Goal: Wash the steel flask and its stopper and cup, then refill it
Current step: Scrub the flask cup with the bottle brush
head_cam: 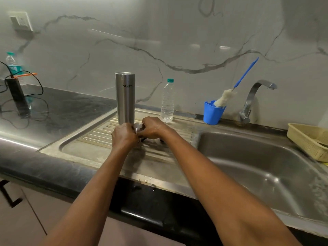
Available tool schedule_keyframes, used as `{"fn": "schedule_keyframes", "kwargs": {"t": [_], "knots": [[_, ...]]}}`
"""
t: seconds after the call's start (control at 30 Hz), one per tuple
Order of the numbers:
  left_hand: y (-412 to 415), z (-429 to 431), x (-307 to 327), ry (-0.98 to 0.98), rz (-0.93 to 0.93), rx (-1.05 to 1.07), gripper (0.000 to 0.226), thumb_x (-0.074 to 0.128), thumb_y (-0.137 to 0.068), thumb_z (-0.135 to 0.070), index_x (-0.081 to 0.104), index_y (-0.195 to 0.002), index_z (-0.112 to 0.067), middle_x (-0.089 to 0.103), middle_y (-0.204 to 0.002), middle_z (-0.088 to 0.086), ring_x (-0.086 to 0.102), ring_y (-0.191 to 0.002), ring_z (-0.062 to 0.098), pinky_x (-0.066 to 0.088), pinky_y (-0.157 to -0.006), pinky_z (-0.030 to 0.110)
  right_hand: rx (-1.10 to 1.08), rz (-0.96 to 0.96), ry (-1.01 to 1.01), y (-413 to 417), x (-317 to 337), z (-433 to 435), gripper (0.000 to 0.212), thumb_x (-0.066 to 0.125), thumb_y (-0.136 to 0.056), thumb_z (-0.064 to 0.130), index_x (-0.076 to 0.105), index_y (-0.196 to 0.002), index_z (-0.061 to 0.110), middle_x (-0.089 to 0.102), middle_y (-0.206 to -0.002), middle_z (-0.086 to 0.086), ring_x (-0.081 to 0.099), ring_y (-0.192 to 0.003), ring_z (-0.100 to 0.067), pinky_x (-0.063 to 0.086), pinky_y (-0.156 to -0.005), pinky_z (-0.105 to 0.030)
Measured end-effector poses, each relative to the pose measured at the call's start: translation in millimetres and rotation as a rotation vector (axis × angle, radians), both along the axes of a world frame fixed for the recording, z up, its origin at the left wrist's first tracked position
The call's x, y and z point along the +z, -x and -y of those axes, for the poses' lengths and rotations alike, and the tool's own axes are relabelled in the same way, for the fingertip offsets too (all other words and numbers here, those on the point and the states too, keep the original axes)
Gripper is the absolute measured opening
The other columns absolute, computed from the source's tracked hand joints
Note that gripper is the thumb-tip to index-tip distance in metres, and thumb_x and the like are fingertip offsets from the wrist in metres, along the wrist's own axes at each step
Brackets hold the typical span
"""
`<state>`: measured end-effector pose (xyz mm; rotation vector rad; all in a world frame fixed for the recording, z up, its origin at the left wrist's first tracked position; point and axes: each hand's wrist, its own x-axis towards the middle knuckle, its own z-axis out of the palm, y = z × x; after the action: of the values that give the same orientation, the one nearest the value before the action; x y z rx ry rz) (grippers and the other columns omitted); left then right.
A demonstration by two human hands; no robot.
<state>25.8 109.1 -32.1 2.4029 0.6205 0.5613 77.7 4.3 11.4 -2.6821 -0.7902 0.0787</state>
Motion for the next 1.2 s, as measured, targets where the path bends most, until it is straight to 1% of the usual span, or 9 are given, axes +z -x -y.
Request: {"fn": "schedule_keyframes", "kwargs": {"t": [0.2,0.37,0.5,0.63,0.73,0.83,0.93,1.03,1.2], "knots": [[-1.0,-1.5,2.6,0.017,0.077,-0.01,0.03,0.075,-0.087,-0.024,0.072,-0.113,-0.011,0.068,-0.114,0.018,0.062,-0.109,0.037,0.037,-0.077,0.032,-0.034,0.014,-0.188,-0.1,-2.4,-4.0,0.027,0.074,-0.083,0.029,0.053,-0.079,0.013,0.059,-0.086,-0.008,0.057,-0.086,-0.027,0.036,-0.057,-0.033],[2.0,13.6,30.8,-0.025,0.218,-0.056,0.031,0.073,-0.086,-0.03,0.073,-0.115,-0.021,0.074,-0.107,0.013,0.067,-0.101,0.034,0.045,-0.074,0.034,-0.067,0.08,-0.418,14.2,28.4,28.0,0.035,0.079,-0.084,0.027,0.064,-0.107,0.006,0.067,-0.101,-0.01,0.064,-0.096,-0.027,0.054,-0.084,-0.042],[2.1,56.0,58.1,0.057,0.284,-0.176,0.045,0.081,-0.08,-0.028,0.069,-0.122,-0.02,0.075,-0.112,0.007,0.069,-0.102,0.026,0.057,-0.089,0.042,-0.115,0.118,-0.502,22.3,56.8,81.3,0.056,0.082,-0.082,0.025,0.057,-0.127,0.004,0.063,-0.116,-0.01,0.059,-0.107,-0.024,0.051,-0.091,-0.034],[-4.7,113.7,61.9,0.147,0.259,-0.323,0.044,0.08,-0.079,-0.017,0.066,-0.12,-0.013,0.071,-0.112,0.006,0.069,-0.1,0.024,0.053,-0.085,0.033,-0.2,0.084,-0.547,20.2,57.6,150.7,0.068,0.085,-0.078,0.028,0.053,-0.134,0.006,0.062,-0.119,-0.005,0.059,-0.113,-0.021,0.05,-0.096,-0.031],[-11.6,160.7,48.2,0.267,0.248,-0.447,0.043,0.081,-0.078,-0.01,0.06,-0.116,-0.01,0.067,-0.103,0.002,0.066,-0.092,0.019,0.045,-0.073,0.022,-0.277,0.026,-0.601,18.5,44.6,203.1,0.063,0.086,-0.079,0.024,0.056,-0.13,0.002,0.062,-0.109,-0.007,0.061,-0.108,-0.023,0.05,-0.098,-0.034],[-21.0,200.8,33.3,0.349,0.209,-0.584,0.056,0.082,-0.076,-0.005,0.049,-0.119,-0.019,0.063,-0.094,-0.006,0.064,-0.087,0.018,0.05,-0.071,0.027,-0.319,-0.012,-0.603,6.8,26.2,242.7,0.057,0.087,-0.077,0.019,0.06,-0.124,0.0,0.066,-0.107,-0.012,0.065,-0.107,-0.027,0.051,-0.099,-0.039],[-33.4,231.8,21.4,0.348,0.191,-0.595,0.05,0.08,-0.079,-0.014,0.058,-0.124,-0.018,0.067,-0.102,-0.001,0.064,-0.091,0.017,0.045,-0.072,0.027,-0.311,-0.091,-0.623,-13.4,15.9,271.5,0.051,0.087,-0.078,0.022,0.062,-0.121,0.011,0.067,-0.107,-0.002,0.065,-0.103,-0.017,0.055,-0.088,-0.031],[-46.2,252.2,5.2,0.461,0.171,-0.543,0.037,0.082,-0.079,-0.028,0.065,-0.11,-0.02,0.072,-0.098,-0.001,0.068,-0.089,0.018,0.05,-0.074,0.032,-0.378,-0.183,-0.811,-36.0,18.7,285.5,0.023,0.074,-0.089,0.02,0.07,-0.109,0.008,0.071,-0.099,-0.006,0.064,-0.091,-0.014,0.05,-0.07,-0.024],[-72.0,260.4,-15.7,0.716,0.137,-0.482,0.061,0.085,-0.059,-0.063,0.069,-0.104,-0.025,0.077,-0.092,0.002,0.074,-0.087,0.023,0.061,-0.085,0.045,-0.532,0.043,-0.719,-98.2,28.3,279.3,0.027,0.074,-0.088,0.031,0.057,-0.074,0.015,0.054,-0.071,-0.002,0.05,-0.069,-0.017,0.042,-0.067,-0.035]]}}
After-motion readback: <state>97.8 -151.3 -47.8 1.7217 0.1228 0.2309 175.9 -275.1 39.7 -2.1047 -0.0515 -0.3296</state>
